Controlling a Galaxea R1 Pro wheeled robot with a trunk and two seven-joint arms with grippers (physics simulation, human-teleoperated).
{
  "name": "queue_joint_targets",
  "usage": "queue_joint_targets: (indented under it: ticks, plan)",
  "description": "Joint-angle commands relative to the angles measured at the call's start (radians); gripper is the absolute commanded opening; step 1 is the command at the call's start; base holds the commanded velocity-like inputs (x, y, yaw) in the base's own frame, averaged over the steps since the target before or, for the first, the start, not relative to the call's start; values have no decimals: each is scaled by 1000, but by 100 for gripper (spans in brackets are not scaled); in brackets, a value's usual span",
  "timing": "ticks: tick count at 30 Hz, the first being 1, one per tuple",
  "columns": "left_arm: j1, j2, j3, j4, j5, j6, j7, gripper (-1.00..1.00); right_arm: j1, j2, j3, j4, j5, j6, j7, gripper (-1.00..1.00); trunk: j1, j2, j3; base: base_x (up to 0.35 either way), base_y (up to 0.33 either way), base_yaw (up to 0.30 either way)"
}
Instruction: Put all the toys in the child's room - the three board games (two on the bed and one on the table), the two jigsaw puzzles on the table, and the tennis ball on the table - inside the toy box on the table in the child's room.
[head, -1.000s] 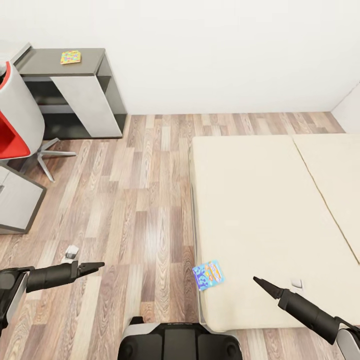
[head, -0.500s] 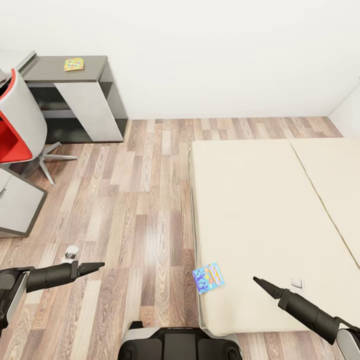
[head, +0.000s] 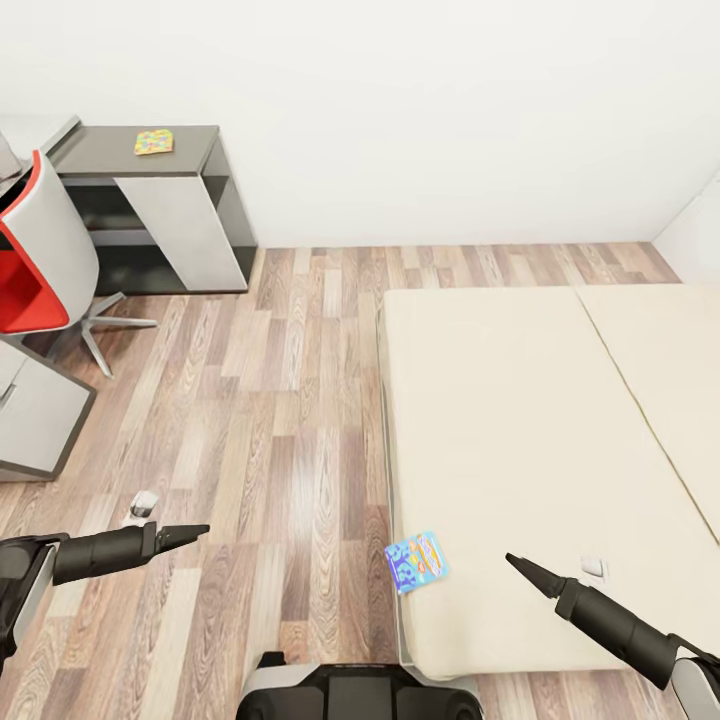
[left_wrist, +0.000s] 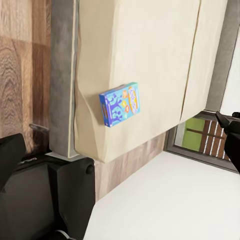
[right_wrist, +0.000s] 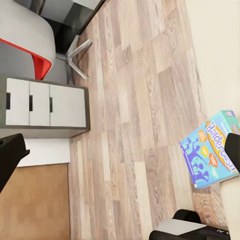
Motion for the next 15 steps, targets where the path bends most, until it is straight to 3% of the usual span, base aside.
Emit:
queue_joint_targets:
  ticks: [1,15]
  plan:
    - [0,0,0,0,1,10,-3,100,0,0,-1,0,-5,7,1,100,1,-1,1,0,0,0]
    - [0,2,1,0,1,10,-3,100,1,0,-2,-2,-6,7,3,100,1,-1,24,0,0,0]
